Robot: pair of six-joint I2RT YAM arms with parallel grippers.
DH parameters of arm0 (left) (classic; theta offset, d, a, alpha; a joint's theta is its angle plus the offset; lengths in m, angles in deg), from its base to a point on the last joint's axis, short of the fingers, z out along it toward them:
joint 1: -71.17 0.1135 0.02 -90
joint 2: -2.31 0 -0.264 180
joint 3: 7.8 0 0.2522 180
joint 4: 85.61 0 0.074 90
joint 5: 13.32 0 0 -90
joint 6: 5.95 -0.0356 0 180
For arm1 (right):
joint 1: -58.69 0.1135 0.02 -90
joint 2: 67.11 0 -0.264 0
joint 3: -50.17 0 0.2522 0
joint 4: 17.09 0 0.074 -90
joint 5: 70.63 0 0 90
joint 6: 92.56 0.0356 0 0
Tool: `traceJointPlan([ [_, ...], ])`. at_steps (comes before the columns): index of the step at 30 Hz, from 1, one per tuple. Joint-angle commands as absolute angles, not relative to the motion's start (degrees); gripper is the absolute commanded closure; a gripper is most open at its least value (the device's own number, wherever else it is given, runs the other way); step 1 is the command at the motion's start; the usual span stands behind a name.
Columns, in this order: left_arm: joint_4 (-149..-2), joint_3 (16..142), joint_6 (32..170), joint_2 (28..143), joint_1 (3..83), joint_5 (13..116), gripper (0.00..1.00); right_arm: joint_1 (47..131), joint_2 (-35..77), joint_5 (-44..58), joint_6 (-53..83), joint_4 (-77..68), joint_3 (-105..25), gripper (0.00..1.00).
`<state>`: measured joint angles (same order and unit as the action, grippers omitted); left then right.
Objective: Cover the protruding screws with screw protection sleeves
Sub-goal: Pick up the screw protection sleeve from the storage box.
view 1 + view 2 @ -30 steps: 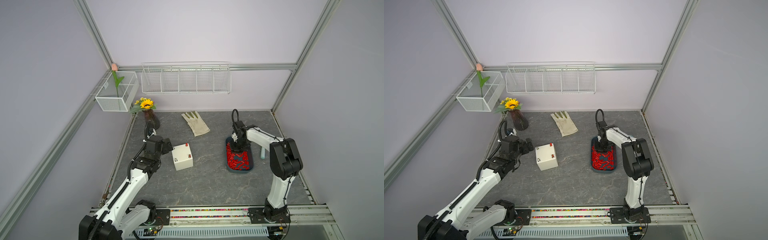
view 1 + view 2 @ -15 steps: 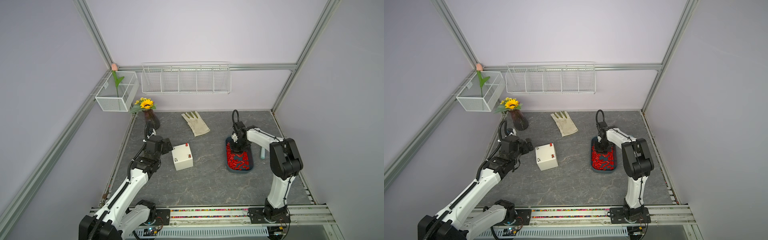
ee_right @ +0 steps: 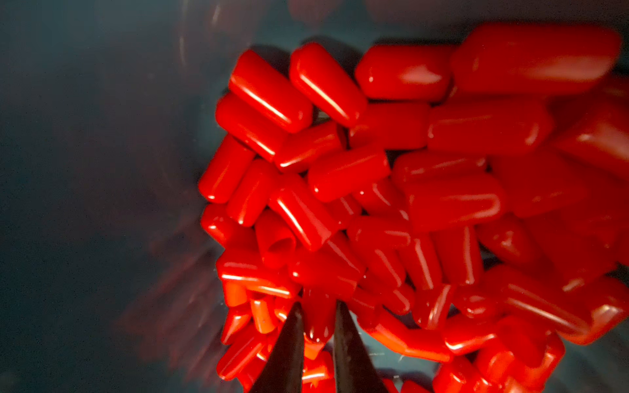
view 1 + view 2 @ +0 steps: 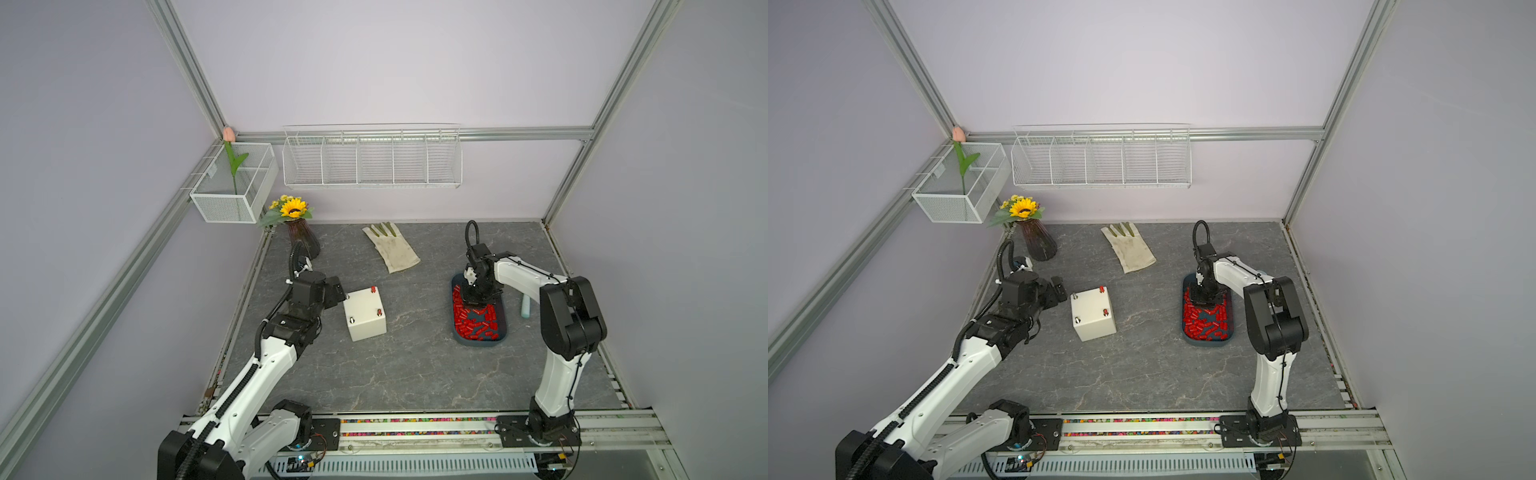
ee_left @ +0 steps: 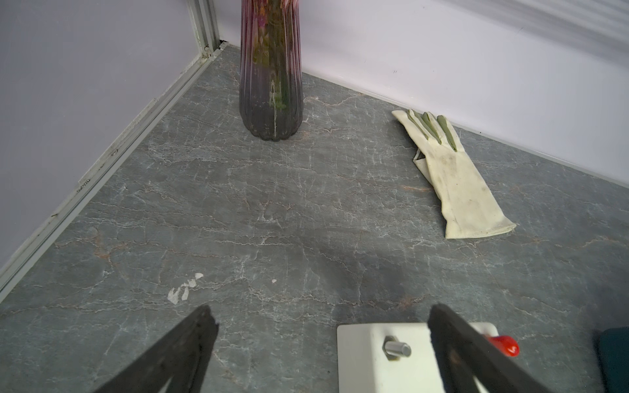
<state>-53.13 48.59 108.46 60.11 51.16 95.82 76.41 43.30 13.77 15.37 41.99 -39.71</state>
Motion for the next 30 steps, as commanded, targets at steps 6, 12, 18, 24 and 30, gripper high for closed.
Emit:
traceJointPlan([
  [6, -52.7, 50.6, 109.4, 59.6, 50.9, 96.4, 0.01, 76.3, 41.5, 14.1, 14.4, 42.2, -38.1, 0.84],
  [12, -52.5, 50.4, 109.3, 59.2, 50.8, 96.4, 0.01, 76.3, 41.4, 14.1, 14.1, 42.4, -38.5, 0.87],
  [18, -52.6, 50.2, 109.4, 59.2, 50.9, 96.4, 0.01, 76.3, 40.2, 13.8, 13.9, 43.2, -38.6, 0.87],
  [24, -53.0, 50.3, 109.6, 59.7, 50.8, 95.7, 0.01, 76.4, 37.1, 13.1, 13.0, 45.0, -38.7, 0.87],
  [30, -53.5, 50.4, 109.7, 60.1, 50.7, 94.9, 0.01, 76.3, 33.1, 11.1, 11.4, 48.0, -38.8, 0.87],
])
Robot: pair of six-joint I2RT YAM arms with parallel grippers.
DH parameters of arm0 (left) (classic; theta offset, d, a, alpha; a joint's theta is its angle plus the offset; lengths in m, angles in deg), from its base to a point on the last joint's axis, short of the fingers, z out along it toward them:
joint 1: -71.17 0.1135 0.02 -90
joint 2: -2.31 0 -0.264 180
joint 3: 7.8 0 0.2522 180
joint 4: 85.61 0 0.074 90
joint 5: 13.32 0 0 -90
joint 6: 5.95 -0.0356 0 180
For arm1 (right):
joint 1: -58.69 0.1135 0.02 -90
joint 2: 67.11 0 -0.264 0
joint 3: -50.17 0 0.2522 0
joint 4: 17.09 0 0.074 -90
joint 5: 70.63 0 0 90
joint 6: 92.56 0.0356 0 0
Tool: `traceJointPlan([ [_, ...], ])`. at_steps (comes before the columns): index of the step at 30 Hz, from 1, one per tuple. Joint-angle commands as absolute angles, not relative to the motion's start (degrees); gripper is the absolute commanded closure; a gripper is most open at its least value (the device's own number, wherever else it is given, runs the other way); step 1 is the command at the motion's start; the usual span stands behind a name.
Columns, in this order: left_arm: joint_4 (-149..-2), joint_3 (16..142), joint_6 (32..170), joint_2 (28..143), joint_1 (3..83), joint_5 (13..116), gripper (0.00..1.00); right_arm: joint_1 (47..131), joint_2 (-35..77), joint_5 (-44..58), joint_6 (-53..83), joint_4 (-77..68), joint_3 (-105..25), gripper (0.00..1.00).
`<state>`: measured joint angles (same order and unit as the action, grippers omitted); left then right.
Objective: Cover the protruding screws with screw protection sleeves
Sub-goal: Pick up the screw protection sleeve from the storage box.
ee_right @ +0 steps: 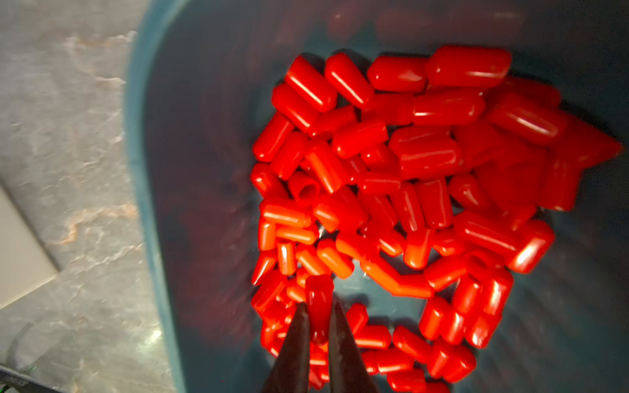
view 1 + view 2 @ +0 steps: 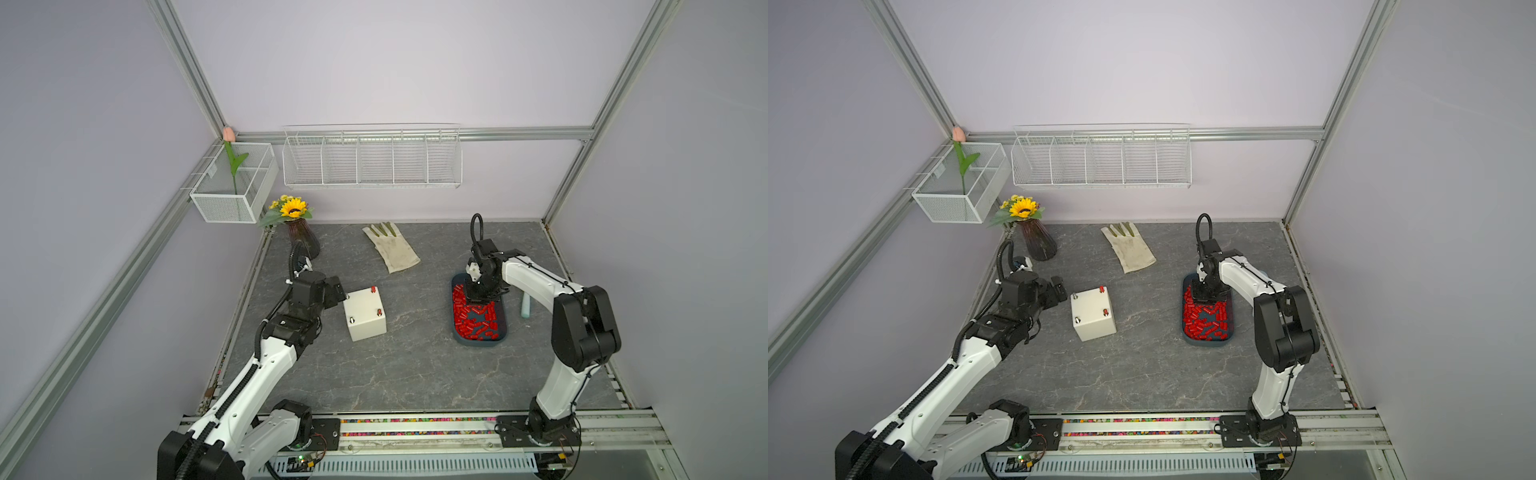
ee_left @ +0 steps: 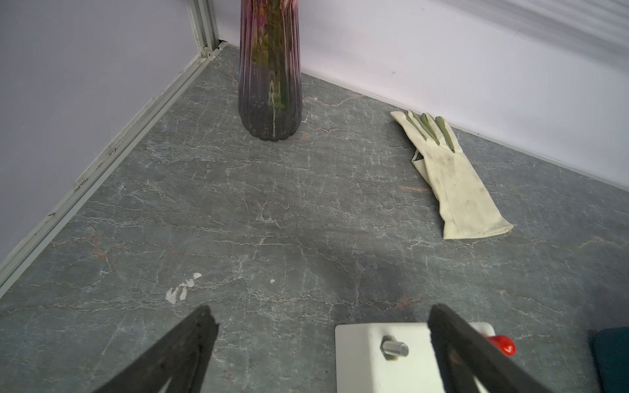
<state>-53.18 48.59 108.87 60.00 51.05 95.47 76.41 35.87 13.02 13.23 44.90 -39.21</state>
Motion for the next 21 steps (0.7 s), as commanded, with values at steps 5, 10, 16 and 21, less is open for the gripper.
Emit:
traceJointPlan([
  [5, -53.6, 50.8, 109.5, 60.9, 50.7, 93.8, 0.01, 76.4, 28.8, 8.2, 9.7, 50.9, -38.9, 0.87],
  [10, -54.1, 50.8, 109.5, 61.7, 50.7, 92.9, 0.01, 76.3, 24.3, 5.9, 7.8, 55.5, -40.4, 0.87],
  [16, -54.5, 51.1, 109.7, 62.6, 50.8, 91.4, 0.01, 76.3, 19.8, 2.8, 6.7, 58.2, -41.7, 0.86],
  [21, -54.5, 53.1, 110.1, 64.5, 49.6, 88.6, 0.01, 76.3, 17.8, 0.9, 6.3, 59.0, -42.1, 0.86],
])
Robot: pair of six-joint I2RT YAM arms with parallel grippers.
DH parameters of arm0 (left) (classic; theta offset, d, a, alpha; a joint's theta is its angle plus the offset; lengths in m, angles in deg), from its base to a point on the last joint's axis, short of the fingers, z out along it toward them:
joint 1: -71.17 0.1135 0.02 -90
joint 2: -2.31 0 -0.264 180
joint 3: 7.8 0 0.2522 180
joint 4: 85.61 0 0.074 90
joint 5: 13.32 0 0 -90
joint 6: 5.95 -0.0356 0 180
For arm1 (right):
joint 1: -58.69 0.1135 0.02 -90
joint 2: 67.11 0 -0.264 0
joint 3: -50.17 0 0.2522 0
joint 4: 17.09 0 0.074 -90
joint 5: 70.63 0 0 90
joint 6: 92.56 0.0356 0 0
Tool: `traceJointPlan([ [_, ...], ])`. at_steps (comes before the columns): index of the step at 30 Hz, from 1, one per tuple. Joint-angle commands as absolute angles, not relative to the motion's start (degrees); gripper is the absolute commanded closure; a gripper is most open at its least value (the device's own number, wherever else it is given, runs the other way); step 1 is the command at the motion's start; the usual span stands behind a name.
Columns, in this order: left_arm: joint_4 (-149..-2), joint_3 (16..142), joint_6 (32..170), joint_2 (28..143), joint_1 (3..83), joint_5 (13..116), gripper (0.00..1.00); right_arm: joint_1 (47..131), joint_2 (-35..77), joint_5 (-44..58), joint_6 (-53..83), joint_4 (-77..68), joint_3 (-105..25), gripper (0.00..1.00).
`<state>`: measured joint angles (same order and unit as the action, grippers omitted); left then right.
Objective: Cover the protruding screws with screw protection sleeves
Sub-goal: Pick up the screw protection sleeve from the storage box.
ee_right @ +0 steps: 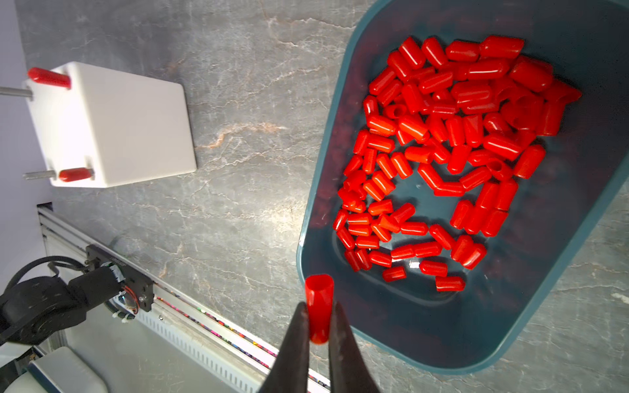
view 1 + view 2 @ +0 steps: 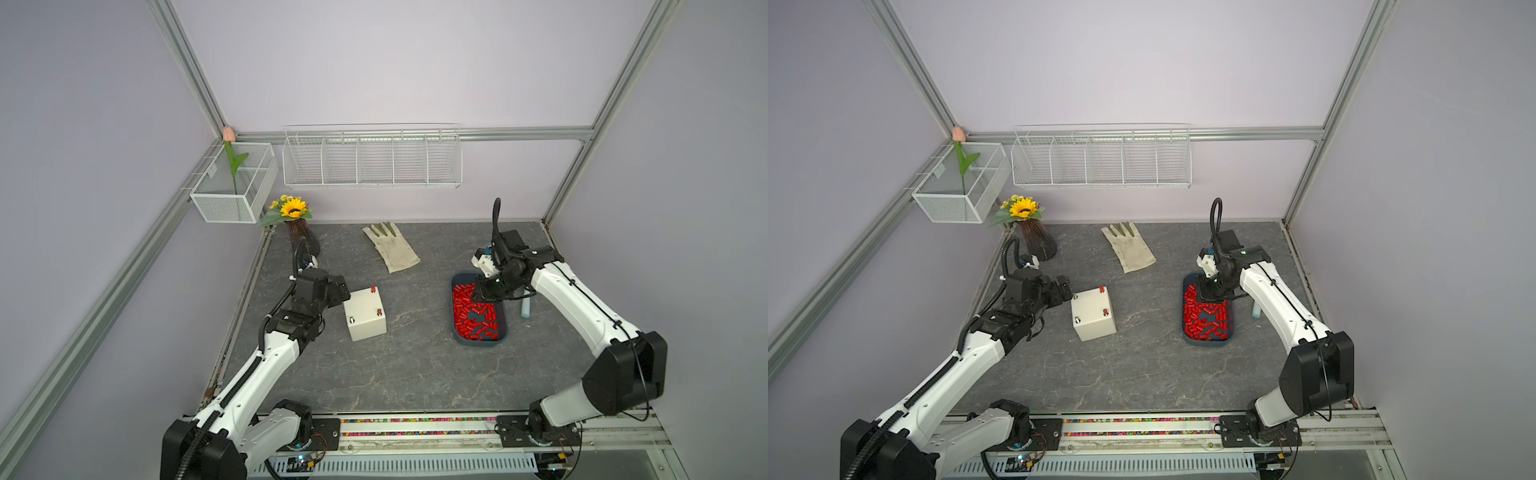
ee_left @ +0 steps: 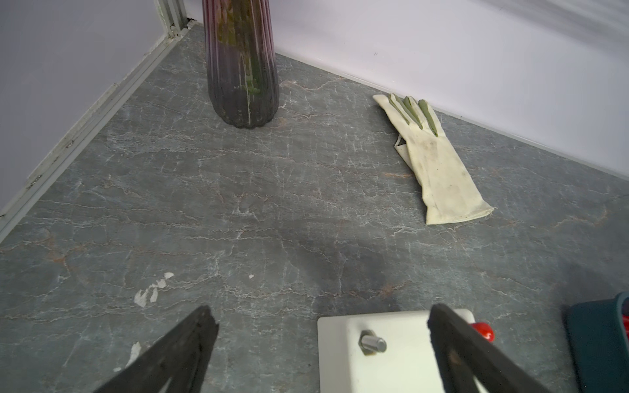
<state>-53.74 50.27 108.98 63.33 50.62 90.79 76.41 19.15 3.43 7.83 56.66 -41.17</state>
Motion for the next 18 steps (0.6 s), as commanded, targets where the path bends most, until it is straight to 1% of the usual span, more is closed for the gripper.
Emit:
traceJointPlan([
  [1, -54.4, 54.1, 110.1, 65.2, 48.5, 88.4, 0.01, 76.4, 17.4, 0.5, 6.3, 58.9, -42.0, 0.86],
  [6, -53.4, 59.6, 108.7, 70.7, 42.2, 87.9, 0.01, 76.3, 15.9, -2.0, 6.1, 58.1, -41.7, 0.86],
  [8, -53.9, 61.3, 108.4, 72.7, 40.3, 86.1, 0.01, 76.4, 15.3, -2.9, 6.0, 57.8, -41.6, 0.86],
  [15, -55.4, 64.9, 109.7, 77.3, 37.9, 79.2, 0.01, 76.3, 13.9, -4.2, 5.9, 56.8, -40.8, 0.86],
  [18, -56.9, 66.1, 111.1, 79.8, 37.0, 74.6, 0.01, 76.3, 13.6, -4.9, 5.9, 56.4, -40.6, 0.86],
])
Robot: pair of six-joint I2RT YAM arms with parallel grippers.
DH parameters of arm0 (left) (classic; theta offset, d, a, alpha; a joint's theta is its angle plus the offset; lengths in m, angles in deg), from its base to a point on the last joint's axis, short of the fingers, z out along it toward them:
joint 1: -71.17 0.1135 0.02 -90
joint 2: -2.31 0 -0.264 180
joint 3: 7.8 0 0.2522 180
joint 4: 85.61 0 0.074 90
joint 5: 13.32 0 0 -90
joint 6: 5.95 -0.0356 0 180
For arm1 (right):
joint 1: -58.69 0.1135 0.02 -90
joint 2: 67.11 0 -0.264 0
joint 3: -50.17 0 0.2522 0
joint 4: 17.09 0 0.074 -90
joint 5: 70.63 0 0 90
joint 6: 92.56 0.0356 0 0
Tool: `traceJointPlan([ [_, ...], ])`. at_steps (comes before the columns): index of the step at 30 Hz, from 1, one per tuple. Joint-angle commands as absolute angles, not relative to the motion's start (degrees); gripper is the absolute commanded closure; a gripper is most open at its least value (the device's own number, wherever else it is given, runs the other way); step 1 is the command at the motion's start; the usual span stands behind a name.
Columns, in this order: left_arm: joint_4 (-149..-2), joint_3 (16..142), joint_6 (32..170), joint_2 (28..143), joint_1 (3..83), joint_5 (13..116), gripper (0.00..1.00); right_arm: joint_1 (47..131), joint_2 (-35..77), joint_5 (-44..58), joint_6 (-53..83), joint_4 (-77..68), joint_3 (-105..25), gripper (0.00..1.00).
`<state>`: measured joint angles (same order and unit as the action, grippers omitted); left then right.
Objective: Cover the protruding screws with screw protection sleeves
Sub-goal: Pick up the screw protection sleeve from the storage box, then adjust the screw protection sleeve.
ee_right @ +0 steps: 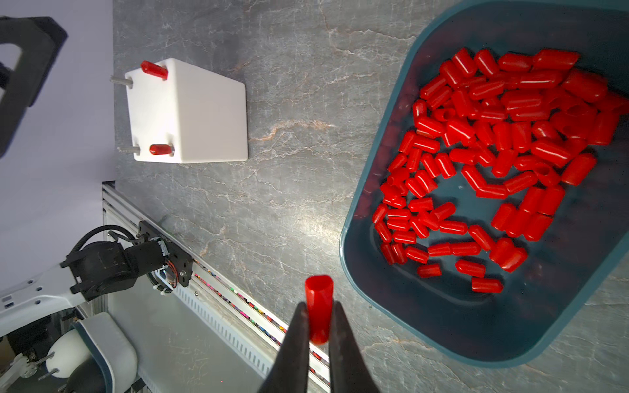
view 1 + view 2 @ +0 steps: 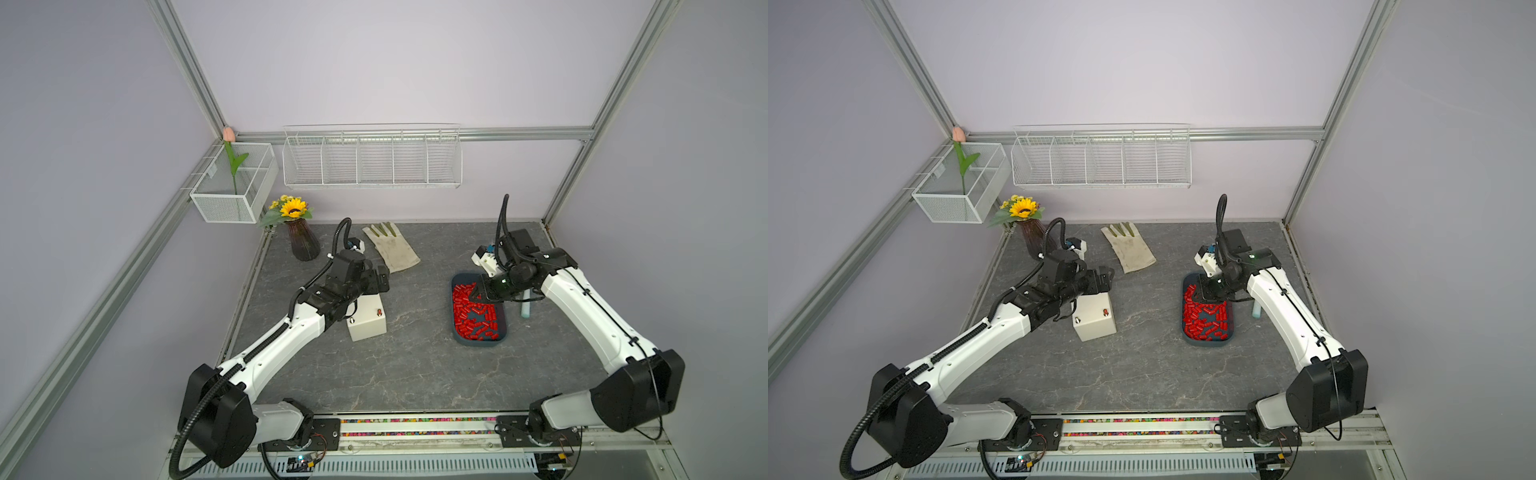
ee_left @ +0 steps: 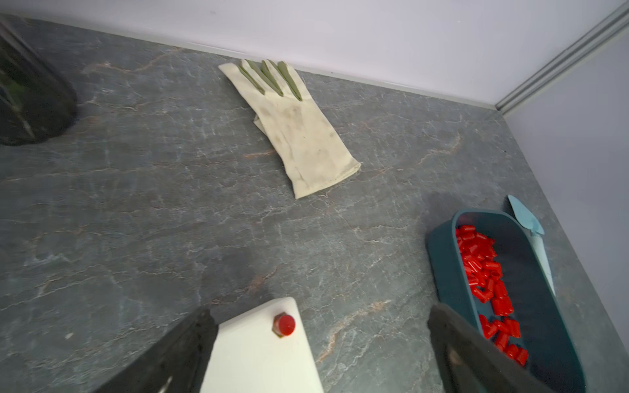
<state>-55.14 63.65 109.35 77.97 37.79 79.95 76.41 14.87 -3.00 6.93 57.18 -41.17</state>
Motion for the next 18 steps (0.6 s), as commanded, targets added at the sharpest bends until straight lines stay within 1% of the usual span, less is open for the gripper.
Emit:
traceJointPlan([
  [1, -57.3, 66.8, 111.4, 80.9, 36.3, 73.3, 0.01, 76.3, 13.5, -5.1, 5.8, 56.3, -40.5, 0.86],
  [3, -57.1, 69.0, 111.5, 83.6, 34.8, 72.0, 0.00, 76.3, 13.3, -5.4, 6.0, 56.0, -40.2, 0.86],
  [6, -56.6, 73.2, 111.4, 88.1, 32.6, 69.5, 0.04, 76.3, 12.7, -5.8, 6.0, 55.8, -39.9, 0.86],
  [10, -57.1, 78.7, 112.4, 93.9, 30.6, 64.3, 0.17, 76.3, 11.7, -5.8, 6.0, 55.9, -39.5, 0.86],
  [13, -55.5, 83.4, 113.6, 98.0, 30.4, 59.2, 0.21, 76.3, 10.9, -5.8, 6.1, 56.0, -39.0, 0.86],
  [18, -56.5, 86.7, 115.3, 101.5, 29.5, 54.0, 0.24, 76.2, 10.2, -5.9, 6.2, 55.8, -38.5, 0.86],
])
